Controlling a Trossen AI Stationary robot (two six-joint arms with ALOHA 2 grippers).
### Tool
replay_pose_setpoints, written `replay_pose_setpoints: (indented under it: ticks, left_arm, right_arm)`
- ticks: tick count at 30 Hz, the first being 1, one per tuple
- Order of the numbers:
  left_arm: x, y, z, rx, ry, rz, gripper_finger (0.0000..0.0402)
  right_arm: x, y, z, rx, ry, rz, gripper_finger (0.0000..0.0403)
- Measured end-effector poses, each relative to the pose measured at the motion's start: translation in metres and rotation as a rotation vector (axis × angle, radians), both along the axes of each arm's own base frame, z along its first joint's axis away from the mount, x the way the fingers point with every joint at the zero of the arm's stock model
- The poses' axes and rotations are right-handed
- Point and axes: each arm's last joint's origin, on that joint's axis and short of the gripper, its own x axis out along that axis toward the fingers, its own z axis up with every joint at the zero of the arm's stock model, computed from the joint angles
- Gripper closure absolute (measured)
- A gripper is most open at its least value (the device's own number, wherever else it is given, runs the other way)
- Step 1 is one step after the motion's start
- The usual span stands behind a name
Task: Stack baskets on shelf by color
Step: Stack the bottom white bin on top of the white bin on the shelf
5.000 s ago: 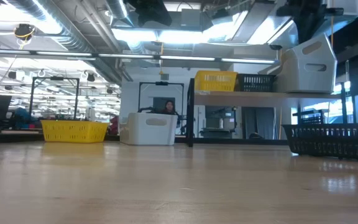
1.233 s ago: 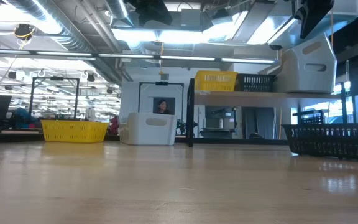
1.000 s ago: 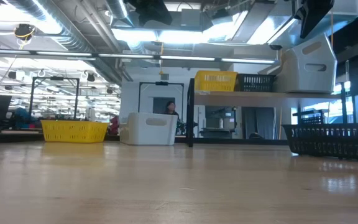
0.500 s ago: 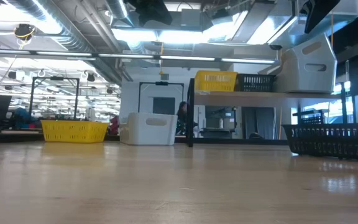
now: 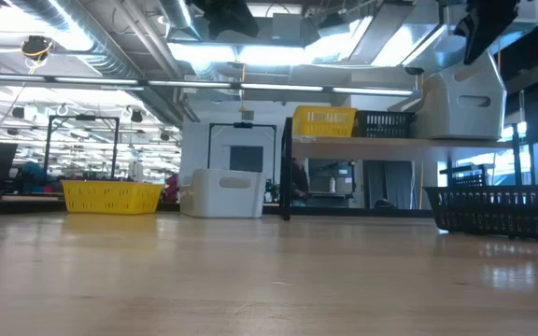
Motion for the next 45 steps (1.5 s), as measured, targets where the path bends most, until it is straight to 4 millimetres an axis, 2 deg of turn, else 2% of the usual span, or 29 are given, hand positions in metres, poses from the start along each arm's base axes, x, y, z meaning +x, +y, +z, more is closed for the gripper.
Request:
replay_pose_setpoints:
  ticks: [7,11,23,39,42,45]
  left_arm:
    - [0.0,0.0,0.0,-0.001,0.0,0.0,0.0339]
    - [0.0,0.0,0.0,-0.001,0.0,0.001,0.0339]
    - [0.0,0.0,0.0,-0.003,-0.001,0.004,0.0339]
    - [0.0,0.0,0.0,-0.003,-0.001,0.004,0.0339]
    - [0.0,0.0,0.0,-0.003,-0.001,0.004,0.0339]
    - [0.0,0.0,0.0,-0.002,-0.001,0.004,0.0339]
  right_arm:
    - [-0.003,0.0,0.015,-0.083,-0.01,-0.011,0.0336]
    - [-0.007,0.001,0.011,-0.101,0.071,-0.011,0.0336]
    - [-0.002,-0.003,0.003,-0.112,0.135,0.056,0.0336]
    - [0.017,-0.017,-0.006,-0.065,0.197,0.063,0.0336]
    - [0.018,-0.017,-0.007,-0.059,0.197,0.065,0.0345]
    - [0.018,-0.017,-0.007,-0.054,0.195,0.063,0.037]
